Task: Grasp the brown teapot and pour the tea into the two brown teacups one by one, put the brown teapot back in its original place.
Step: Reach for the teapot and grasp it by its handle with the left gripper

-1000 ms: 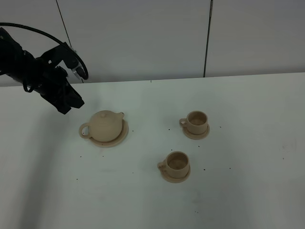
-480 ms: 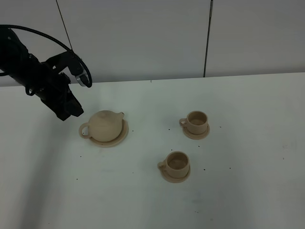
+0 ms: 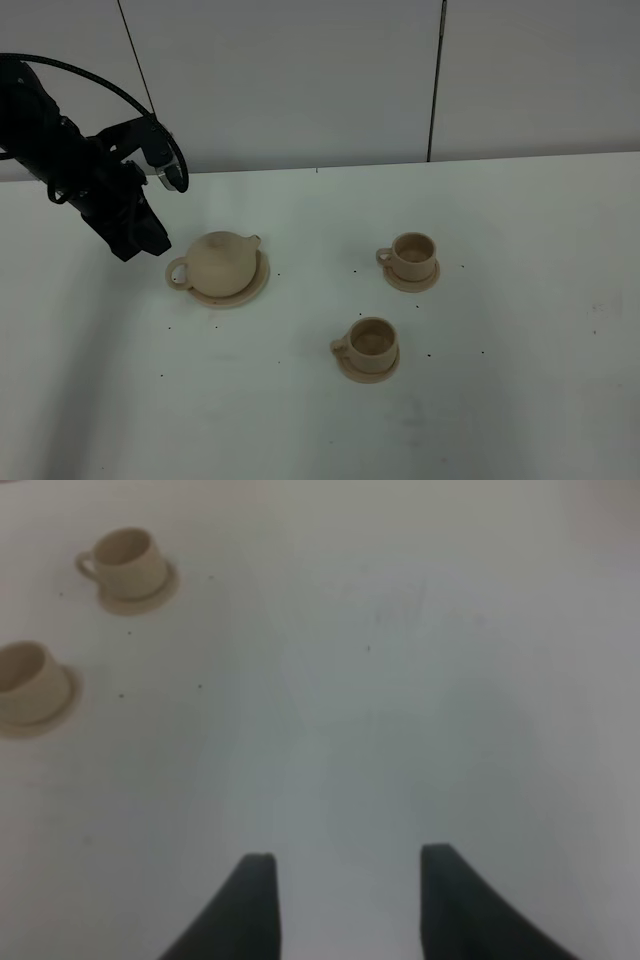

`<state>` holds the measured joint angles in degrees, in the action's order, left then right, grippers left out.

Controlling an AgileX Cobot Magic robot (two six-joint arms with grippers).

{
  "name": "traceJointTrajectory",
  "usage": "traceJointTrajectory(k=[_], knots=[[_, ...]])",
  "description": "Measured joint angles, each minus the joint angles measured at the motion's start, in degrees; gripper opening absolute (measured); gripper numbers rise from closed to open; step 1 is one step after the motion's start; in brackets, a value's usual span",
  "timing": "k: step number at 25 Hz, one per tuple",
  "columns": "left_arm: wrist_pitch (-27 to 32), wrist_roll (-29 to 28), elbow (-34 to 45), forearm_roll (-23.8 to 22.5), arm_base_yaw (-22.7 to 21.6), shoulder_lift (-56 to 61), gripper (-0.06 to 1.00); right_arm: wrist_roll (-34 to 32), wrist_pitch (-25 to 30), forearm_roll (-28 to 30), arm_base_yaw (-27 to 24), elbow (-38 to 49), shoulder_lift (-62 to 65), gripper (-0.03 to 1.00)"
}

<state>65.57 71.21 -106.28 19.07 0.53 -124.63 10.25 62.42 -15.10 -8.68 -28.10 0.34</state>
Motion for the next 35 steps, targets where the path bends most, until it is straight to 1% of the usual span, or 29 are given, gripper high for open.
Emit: traceJointTrajectory(k=[7,12,16,19,22,32,35], knots=[[0.18,0.11,0.0,-0.04,0.0,0.0,0.25,0.0,0.0,0.0,0.0,0.0,0.0,0.33],[0.17,0.11,0.0,-0.09,0.0,0.0,0.31,0.0,0.0,0.0,0.0,0.0,0.0,0.33],[-1.77,0.11,0.0,-0.28,0.0,0.0,0.35,0.0,0.0,0.0,0.0,0.0,0.0,0.33],[-2.89,-0.36,0.0,-2.09,0.0,0.0,0.35,0.0,0.0,0.0,0.0,0.0,0.0,0.33],[-2.82,-2.51,0.0,-3.64,0.0,0.0,0.35,0.0,0.0,0.0,0.0,0.0,0.0,0.33],[-3.11,-4.03,0.0,-3.84,0.0,0.0,0.35,0.0,0.0,0.0,0.0,0.0,0.0,0.33],[-3.51,-4.05,0.0,-2.83,0.0,-0.05,0.35,0.0,0.0,0.0,0.0,0.0,0.0,0.33]])
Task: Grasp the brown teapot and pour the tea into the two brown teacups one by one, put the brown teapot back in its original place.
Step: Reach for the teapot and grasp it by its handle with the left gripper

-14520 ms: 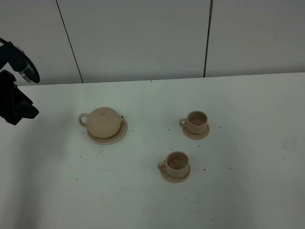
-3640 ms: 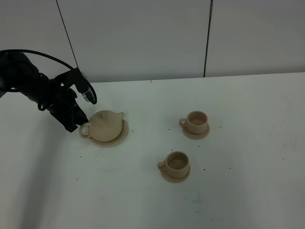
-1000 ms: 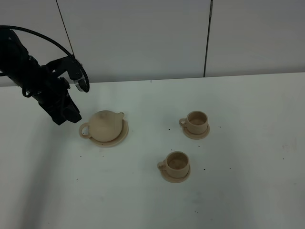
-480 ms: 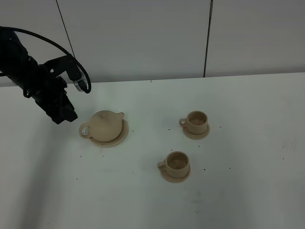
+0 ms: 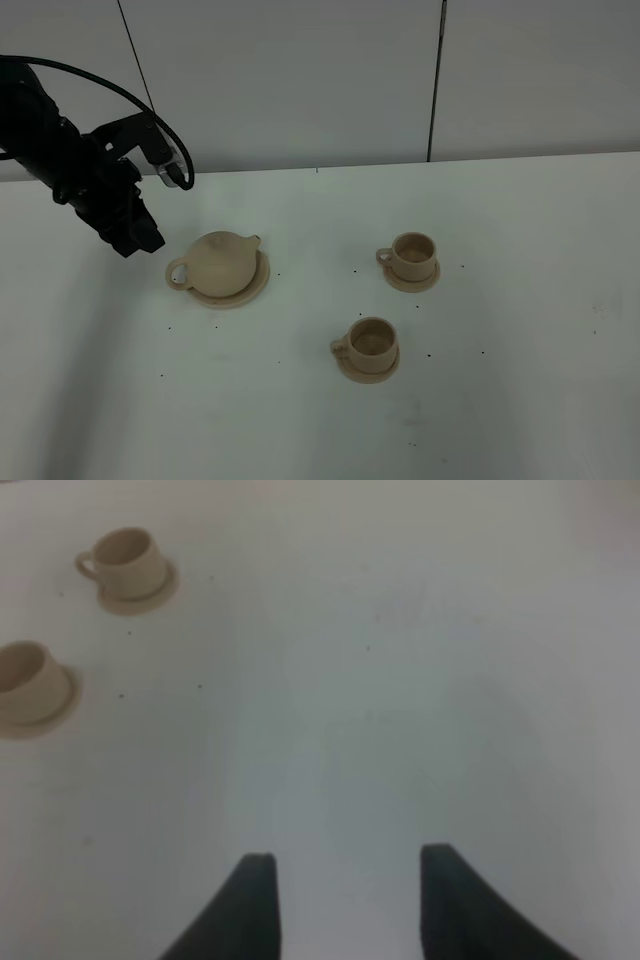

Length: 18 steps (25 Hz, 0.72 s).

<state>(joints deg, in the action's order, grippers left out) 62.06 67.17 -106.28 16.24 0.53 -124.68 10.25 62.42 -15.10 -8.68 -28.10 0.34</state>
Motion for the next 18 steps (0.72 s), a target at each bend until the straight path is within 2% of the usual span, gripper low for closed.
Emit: traceJointTrajectory(k=[3,18], knots=[[-0.34,0.0,0.0,1.17,0.0,0.0,0.35,0.0,0.0,0.0,0.0,0.0,0.0,0.33],[-0.54,-2.03,0.0,1.17,0.0,0.0,0.35,0.0,0.0,0.0,0.0,0.0,0.0,0.33]])
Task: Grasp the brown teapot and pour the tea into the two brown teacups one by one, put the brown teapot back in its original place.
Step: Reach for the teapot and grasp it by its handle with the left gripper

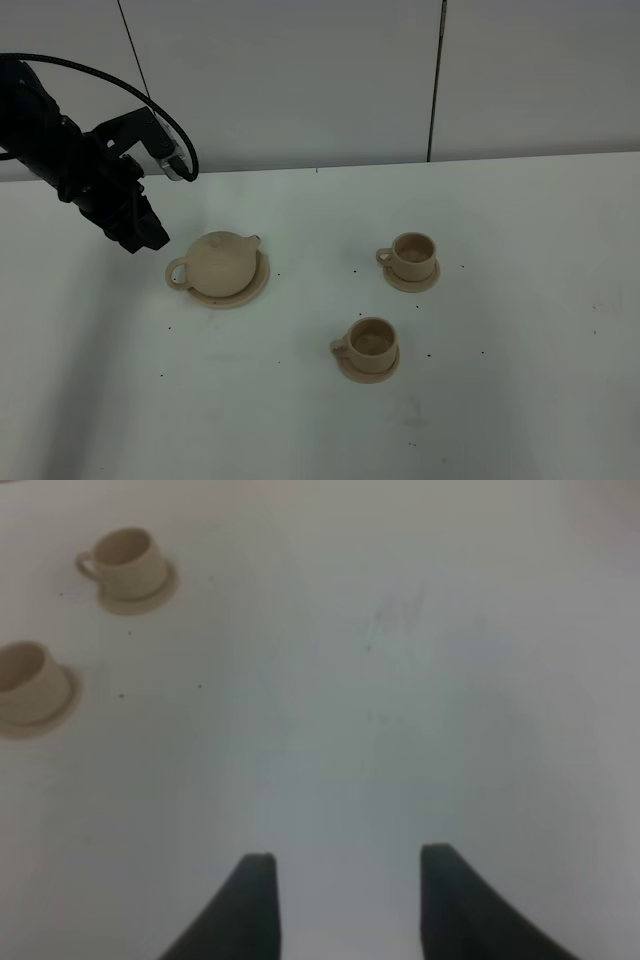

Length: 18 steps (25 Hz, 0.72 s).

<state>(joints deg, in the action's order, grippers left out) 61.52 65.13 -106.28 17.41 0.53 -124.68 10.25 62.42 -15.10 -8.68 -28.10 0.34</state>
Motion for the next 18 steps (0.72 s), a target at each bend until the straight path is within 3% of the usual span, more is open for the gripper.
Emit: traceJointTrajectory(k=[18], knots=[[0.37,-1.17,0.0,0.11,0.29,-3.62,0.35,0.0,0.0,0.0,0.0,0.0,0.0,0.33]])
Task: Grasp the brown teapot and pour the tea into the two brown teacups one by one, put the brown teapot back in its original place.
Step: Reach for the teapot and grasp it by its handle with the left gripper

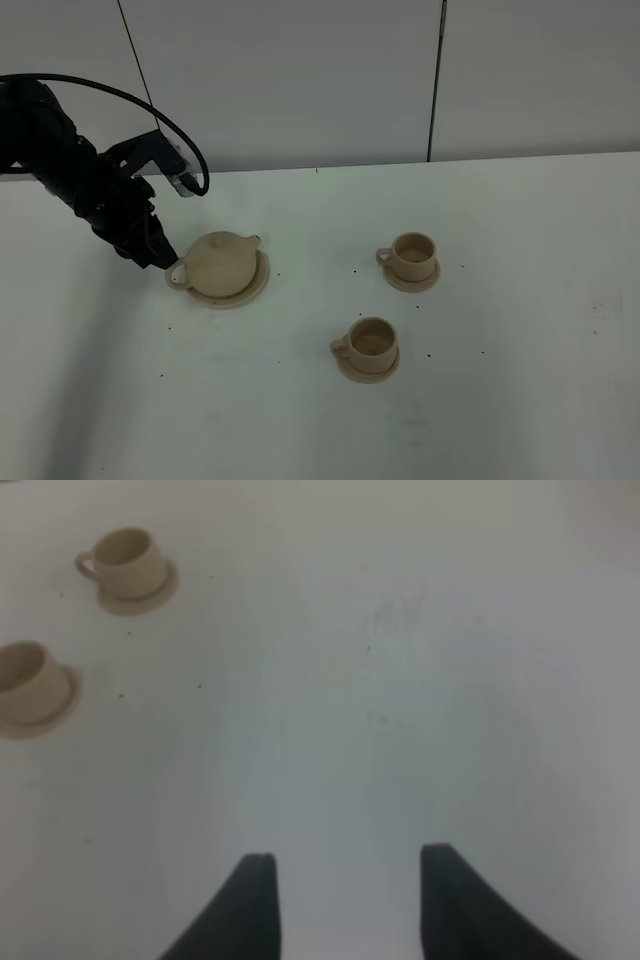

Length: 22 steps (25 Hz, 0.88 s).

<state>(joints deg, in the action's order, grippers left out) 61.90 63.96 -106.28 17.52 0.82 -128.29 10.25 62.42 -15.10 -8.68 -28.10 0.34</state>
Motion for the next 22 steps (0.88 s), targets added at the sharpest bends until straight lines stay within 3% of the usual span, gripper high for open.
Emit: traceJointTrajectory(k=[22], knots=[[-0.94,-0.42,0.0,-1.41,0.35,-0.12,0.35,0.0,0.0,0.0,0.0,0.0,0.0,0.33]])
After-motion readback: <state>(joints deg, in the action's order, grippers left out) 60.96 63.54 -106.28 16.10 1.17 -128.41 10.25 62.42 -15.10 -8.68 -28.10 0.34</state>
